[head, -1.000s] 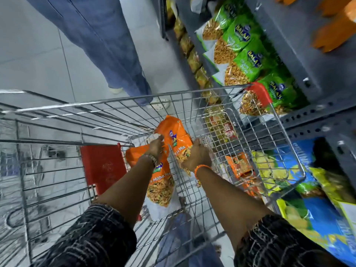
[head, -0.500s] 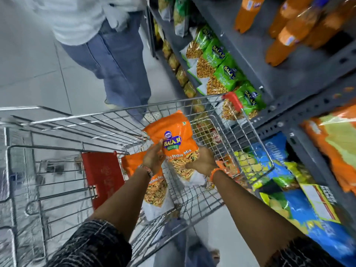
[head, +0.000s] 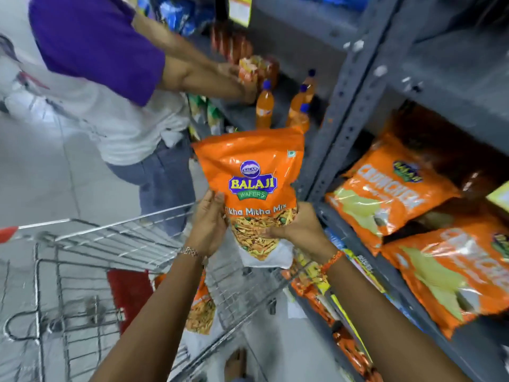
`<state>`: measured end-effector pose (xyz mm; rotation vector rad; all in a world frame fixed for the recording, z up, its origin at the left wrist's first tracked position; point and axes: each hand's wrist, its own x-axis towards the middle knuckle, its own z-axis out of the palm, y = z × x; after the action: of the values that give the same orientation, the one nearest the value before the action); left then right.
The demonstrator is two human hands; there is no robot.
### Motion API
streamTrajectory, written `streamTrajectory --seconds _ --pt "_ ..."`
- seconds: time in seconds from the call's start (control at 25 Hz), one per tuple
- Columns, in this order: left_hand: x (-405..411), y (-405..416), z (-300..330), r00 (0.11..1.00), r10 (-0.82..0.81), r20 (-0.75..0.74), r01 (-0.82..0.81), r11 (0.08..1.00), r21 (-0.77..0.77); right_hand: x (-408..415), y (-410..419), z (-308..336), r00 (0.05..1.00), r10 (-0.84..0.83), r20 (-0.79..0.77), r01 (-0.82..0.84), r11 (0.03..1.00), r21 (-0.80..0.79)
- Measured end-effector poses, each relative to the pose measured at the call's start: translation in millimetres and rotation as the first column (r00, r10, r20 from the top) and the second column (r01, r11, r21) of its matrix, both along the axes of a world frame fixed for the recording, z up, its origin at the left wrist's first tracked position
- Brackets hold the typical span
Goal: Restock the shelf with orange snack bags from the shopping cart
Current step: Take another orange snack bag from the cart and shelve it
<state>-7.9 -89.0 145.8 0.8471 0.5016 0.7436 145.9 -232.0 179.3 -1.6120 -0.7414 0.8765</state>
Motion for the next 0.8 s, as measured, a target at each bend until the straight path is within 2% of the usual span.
streamTrajectory --seconds 0.24,0.4,0.48,0.8 --pt "58 -47 147 0.977 -0.142 0.159 0.098 0.962 0.253 22 -63 125 0.979 -0.193 0.072 0.164 0.943 0.29" --pt "102 -89 237 0.952 -0.217 0.215 0.13 0.925 0.357 41 -115 200 0.944 -0.303 0.13 0.217 0.868 0.447" --pt "122 -108 272 0.94 -0.247 0.237 0.148 0.917 0.37 47 -137 232 0.93 -0.343 0.134 0.233 0.83 0.507" --pt "217 -202 370 0.795 -0.563 0.227 0.454 0.8 0.393 96 -243 310 0.814 -0.563 0.142 0.366 0.688 0.627"
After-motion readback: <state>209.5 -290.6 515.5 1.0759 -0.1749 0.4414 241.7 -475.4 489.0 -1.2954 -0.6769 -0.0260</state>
